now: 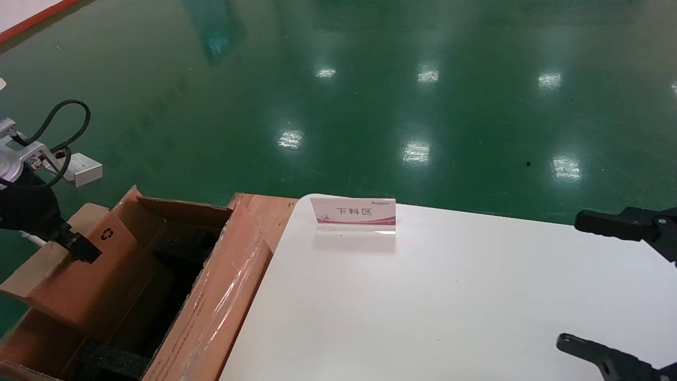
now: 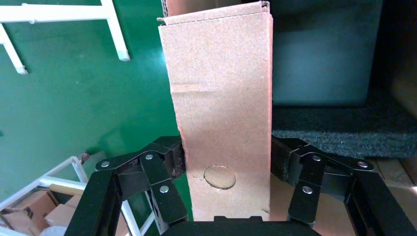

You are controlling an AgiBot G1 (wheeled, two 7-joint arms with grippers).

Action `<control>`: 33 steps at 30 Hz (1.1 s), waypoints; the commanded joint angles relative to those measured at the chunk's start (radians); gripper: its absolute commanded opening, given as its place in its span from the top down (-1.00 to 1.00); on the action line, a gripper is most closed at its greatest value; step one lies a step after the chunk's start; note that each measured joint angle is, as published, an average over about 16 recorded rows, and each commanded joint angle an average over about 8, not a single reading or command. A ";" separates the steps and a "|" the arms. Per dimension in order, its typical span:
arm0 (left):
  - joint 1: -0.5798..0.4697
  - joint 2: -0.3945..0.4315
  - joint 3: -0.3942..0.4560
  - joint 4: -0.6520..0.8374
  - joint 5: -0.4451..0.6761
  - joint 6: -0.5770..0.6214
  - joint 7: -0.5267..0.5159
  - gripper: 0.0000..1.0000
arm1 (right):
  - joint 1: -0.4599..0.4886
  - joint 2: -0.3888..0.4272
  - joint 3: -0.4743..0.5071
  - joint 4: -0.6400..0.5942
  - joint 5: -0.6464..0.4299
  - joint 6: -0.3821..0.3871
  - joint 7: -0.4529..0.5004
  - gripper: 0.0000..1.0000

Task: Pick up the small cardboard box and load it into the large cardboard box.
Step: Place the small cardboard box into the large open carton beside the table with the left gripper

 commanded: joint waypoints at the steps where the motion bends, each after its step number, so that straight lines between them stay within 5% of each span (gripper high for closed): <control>1: 0.010 0.004 0.000 0.004 0.001 -0.009 -0.005 1.00 | 0.000 0.000 0.000 0.000 0.000 0.000 0.000 -1.00; 27: 0.186 0.016 -0.008 0.103 -0.028 -0.090 -0.007 0.98 | 0.000 0.001 -0.002 0.000 0.001 0.001 -0.001 -1.00; 29: 0.198 0.019 -0.012 0.119 -0.033 -0.091 0.001 0.79 | 0.000 0.001 -0.002 0.000 0.001 0.001 -0.001 -1.00; 33: 0.217 0.025 -0.017 0.144 -0.042 -0.093 0.015 -0.15 | 0.000 0.001 -0.002 0.000 0.001 0.001 -0.001 -1.00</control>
